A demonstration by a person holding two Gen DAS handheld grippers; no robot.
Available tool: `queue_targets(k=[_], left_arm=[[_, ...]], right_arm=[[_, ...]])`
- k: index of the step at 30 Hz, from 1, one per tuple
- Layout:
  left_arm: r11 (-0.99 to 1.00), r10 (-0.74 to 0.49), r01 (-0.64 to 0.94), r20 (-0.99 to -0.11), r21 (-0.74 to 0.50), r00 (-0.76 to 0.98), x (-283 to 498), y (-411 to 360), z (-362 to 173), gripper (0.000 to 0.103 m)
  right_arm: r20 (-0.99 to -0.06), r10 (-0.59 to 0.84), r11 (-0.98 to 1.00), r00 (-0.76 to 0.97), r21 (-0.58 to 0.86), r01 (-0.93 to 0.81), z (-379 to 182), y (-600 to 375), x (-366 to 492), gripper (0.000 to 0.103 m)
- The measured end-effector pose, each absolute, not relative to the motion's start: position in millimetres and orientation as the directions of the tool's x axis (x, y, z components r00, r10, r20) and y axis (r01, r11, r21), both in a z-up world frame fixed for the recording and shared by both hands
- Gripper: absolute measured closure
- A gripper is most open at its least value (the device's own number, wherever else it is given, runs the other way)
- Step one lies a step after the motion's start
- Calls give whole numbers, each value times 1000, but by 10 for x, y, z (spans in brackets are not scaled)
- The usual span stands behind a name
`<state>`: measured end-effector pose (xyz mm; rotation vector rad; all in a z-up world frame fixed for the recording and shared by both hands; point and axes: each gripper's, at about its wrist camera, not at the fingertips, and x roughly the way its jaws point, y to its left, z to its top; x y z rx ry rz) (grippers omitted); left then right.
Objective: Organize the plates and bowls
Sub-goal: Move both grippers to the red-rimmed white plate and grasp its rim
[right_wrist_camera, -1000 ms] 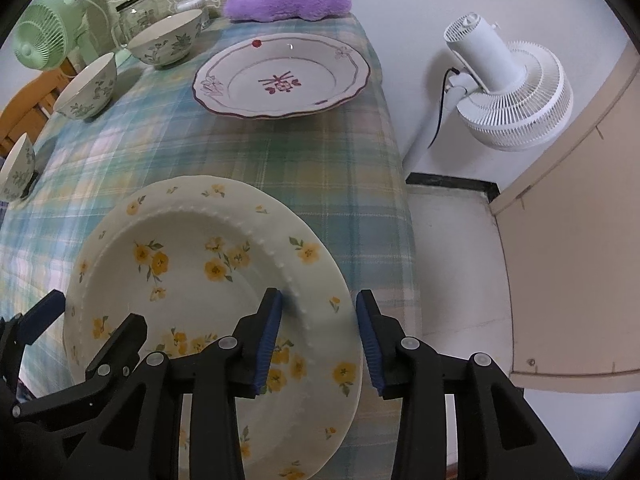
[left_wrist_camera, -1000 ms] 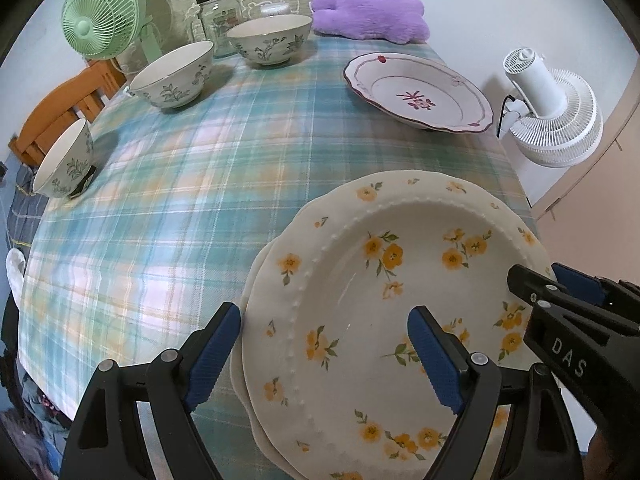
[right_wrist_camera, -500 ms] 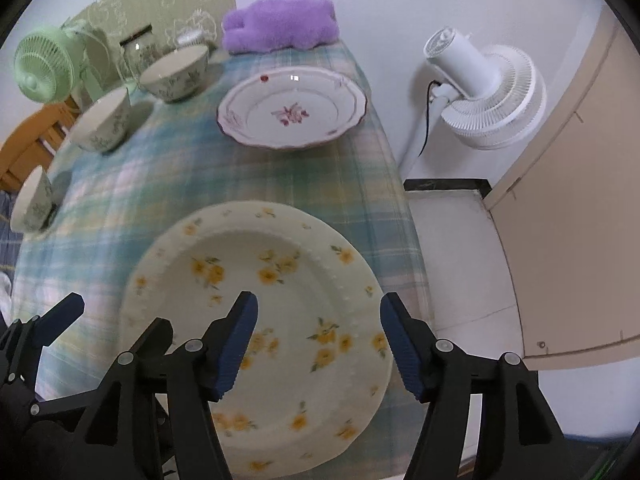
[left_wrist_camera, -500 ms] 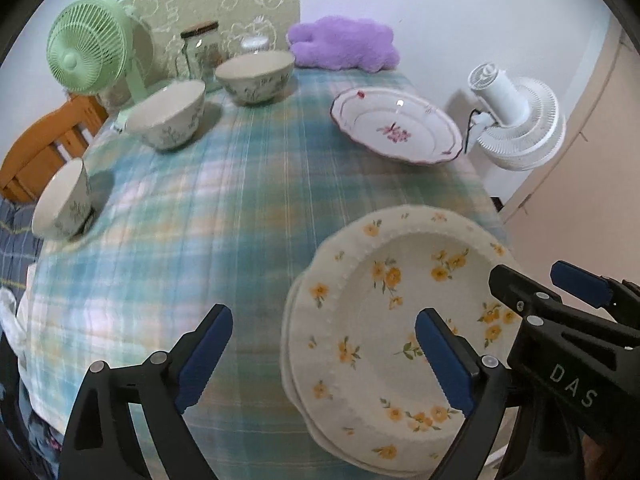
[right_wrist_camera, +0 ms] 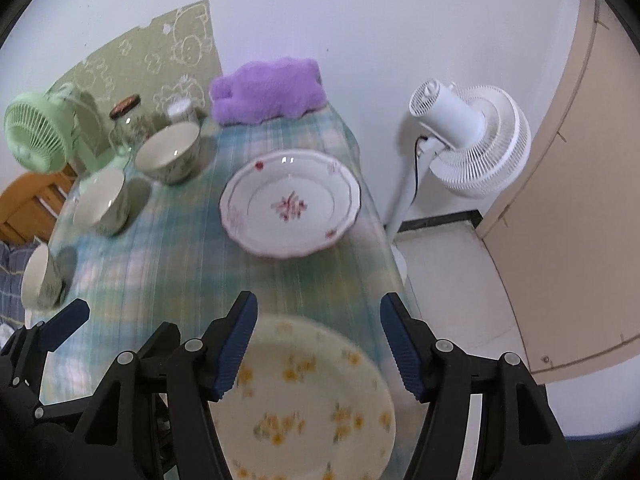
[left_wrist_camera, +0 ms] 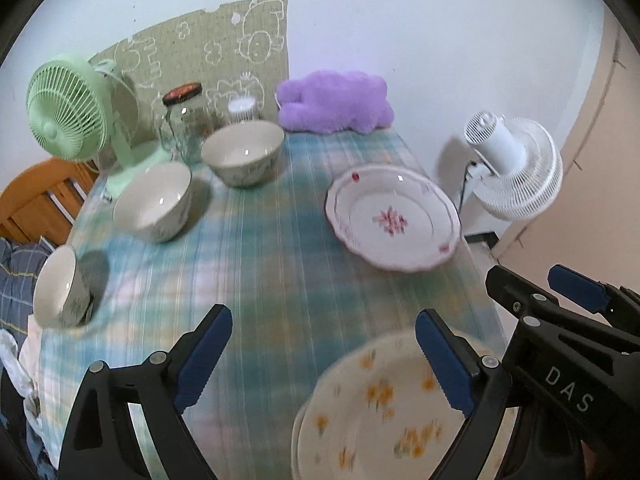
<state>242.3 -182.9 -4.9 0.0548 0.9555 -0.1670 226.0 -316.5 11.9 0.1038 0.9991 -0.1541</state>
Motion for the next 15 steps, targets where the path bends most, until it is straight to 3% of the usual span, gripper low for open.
queue_targets(k=[15], left_arm=[[996, -35, 83, -835, 13, 550, 3374, -2302, -456, 14]], right_arm=[[-849, -36, 993, 527, 31, 117, -345, -3544, 3356, 36]])
